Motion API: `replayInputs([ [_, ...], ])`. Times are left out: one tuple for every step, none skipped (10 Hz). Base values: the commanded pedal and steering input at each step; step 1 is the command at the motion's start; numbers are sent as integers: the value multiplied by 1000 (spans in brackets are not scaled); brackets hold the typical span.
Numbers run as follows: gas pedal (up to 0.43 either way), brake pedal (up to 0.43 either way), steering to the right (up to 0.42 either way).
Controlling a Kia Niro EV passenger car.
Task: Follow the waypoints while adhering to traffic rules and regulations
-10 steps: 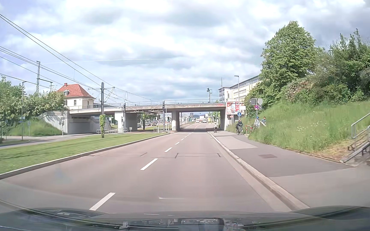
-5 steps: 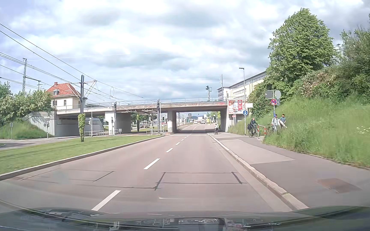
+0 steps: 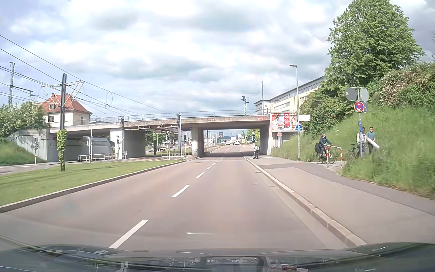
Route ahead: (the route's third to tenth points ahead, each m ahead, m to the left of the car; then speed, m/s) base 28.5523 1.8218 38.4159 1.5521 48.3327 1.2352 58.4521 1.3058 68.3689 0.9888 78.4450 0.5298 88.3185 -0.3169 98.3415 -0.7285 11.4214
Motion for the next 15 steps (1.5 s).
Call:
replayInputs([
  [39,0,3],
  [39,0,3],
  [39,0,3],
  [39,0,3],
  [39,0,3],
  [39,0,3],
  [39,0,3],
  [39,0,3],
  [39,0,3],
  [39,0,3],
  [39,0,3],
  [39,0,3],
  [39,0,3],
  [39,0,3],
  [39,0,3],
])
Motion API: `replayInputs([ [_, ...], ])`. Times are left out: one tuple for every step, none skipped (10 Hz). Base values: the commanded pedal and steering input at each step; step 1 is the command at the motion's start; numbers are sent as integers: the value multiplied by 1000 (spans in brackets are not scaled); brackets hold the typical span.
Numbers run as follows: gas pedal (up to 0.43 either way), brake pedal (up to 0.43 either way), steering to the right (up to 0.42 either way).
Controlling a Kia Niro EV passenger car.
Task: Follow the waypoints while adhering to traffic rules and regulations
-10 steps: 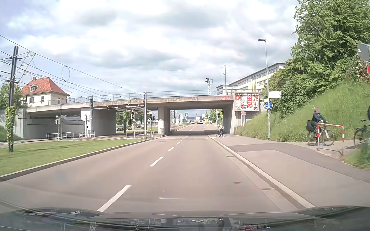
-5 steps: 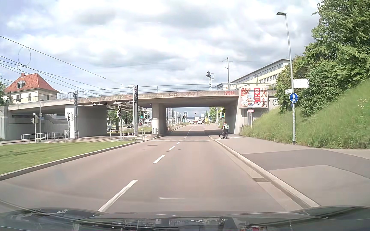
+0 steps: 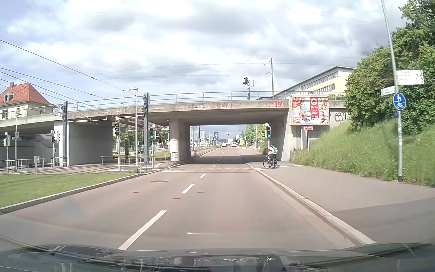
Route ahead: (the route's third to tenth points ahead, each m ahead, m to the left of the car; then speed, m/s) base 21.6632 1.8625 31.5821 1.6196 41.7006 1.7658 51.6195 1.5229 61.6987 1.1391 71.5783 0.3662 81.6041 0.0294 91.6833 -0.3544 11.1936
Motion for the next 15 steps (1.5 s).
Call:
replayInputs([
  [39,0,3],
  [39,0,3],
  [39,0,3],
  [39,0,3],
  [39,0,3],
  [39,0,3],
  [39,0,3],
  [39,0,3],
  [39,0,3],
  [39,0,3],
  [39,0,3],
  [39,0,3],
  [39,0,2],
  [39,0,2],
  [39,0,2],
])
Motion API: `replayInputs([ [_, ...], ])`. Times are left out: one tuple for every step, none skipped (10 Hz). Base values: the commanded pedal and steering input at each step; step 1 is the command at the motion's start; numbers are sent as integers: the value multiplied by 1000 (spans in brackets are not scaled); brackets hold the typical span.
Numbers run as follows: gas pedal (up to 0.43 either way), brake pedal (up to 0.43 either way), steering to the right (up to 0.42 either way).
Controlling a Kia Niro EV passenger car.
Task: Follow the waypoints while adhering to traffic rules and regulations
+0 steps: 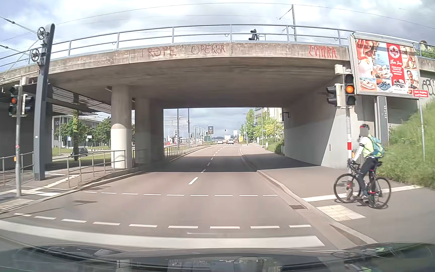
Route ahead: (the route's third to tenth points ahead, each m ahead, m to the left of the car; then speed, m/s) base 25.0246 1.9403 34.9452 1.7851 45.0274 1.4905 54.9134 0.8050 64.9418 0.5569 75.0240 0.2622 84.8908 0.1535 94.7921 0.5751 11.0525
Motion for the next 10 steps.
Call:
replayInputs([
  [39,0,2],
  [39,0,2],
  [39,0,2],
  [39,0,2],
  [39,0,2],
  [39,0,1],
  [39,0,0],
  [39,0,0],
  [47,0,0],
  [67,0,0],
])
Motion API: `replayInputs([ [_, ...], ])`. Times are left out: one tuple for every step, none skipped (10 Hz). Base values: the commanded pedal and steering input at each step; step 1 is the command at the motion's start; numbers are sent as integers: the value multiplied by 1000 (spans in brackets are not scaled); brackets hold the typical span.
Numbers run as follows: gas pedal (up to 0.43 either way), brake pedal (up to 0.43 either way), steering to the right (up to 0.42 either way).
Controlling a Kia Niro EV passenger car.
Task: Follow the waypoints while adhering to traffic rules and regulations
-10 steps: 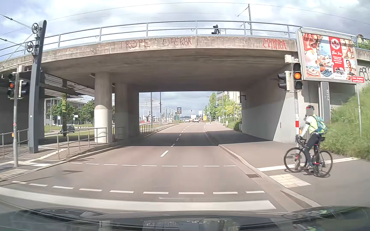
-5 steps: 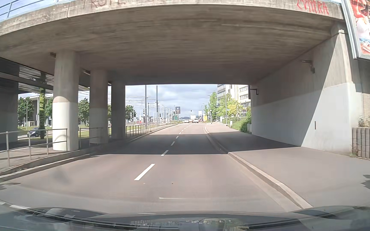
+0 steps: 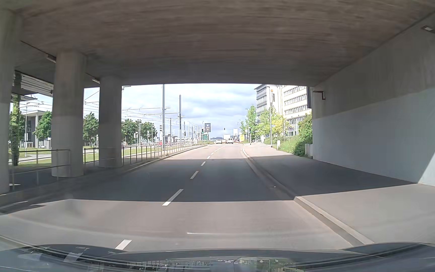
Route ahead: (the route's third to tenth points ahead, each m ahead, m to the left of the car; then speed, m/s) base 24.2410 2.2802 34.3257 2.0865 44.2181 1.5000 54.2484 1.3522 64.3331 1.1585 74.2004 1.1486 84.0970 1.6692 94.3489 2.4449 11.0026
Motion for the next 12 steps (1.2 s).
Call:
replayInputs([
  [67,0,0],
  [67,0,0],
  [67,0,0],
  [79,0,0],
  [79,0,0],
  [79,0,0],
  [79,0,0],
  [79,0,0],
  [79,0,0],
  [87,0,0],
  [87,0,0],
  [87,0,0],
])
